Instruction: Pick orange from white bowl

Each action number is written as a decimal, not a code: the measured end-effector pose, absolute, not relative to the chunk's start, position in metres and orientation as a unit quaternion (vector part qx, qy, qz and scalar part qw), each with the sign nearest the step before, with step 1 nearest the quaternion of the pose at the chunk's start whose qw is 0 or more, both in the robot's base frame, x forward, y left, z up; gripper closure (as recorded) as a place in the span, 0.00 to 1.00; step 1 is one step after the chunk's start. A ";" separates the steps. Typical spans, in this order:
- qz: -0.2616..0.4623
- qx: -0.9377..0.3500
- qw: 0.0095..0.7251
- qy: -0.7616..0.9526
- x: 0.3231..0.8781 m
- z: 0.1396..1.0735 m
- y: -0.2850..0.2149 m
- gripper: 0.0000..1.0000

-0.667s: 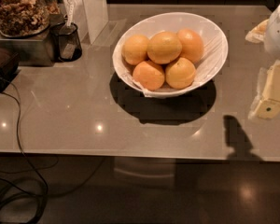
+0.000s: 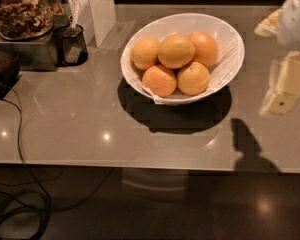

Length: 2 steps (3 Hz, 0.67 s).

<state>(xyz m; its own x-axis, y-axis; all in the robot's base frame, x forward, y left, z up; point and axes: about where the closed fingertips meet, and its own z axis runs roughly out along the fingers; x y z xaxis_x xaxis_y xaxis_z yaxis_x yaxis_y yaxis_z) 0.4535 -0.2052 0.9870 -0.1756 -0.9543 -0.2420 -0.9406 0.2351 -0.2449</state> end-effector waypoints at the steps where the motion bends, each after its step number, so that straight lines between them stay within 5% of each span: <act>1: 0.013 -0.666 0.209 0.716 0.488 1.006 -0.157 0.00; 2: 0.071 -0.703 0.235 0.668 0.523 1.013 -0.100 0.00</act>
Offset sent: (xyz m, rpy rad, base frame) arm 0.1082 0.1720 0.0309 0.3180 0.0533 0.4667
